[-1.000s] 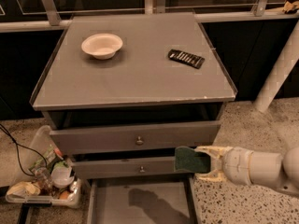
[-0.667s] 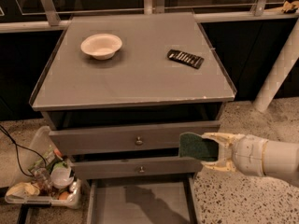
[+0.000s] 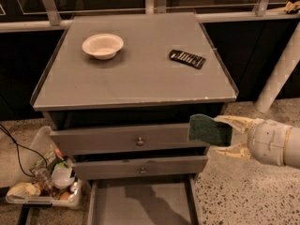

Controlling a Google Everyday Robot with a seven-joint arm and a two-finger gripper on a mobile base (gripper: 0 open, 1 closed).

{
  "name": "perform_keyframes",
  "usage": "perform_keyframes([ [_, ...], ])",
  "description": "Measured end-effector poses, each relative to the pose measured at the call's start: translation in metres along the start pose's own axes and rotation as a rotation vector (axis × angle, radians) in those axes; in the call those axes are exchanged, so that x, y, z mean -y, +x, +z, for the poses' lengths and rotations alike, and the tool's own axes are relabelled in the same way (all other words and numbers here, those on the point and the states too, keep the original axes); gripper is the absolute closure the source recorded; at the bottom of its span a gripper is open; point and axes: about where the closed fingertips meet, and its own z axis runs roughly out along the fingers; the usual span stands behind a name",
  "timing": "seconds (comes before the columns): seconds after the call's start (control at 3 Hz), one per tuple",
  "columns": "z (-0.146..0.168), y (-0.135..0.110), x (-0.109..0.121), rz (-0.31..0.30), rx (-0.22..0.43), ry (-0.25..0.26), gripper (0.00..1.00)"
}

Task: Pick sponge from bottom drawer and place on counter

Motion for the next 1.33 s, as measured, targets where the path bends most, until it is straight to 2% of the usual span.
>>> perform_keyframes([
  [0.33, 0.017, -0.015, 0.022, -0.059, 0.025, -0.041, 1.0],
  [0.67, 0.053, -0.046, 0.067, -0.14, 0.102, -0.101, 1.0],
  [1.0, 0.091, -0.076, 0.105, -0.141, 0.226, -0.115, 1.0],
  [1.33, 0.114, -0.092, 0.13, -0.082, 0.324, -0.124, 1.0],
])
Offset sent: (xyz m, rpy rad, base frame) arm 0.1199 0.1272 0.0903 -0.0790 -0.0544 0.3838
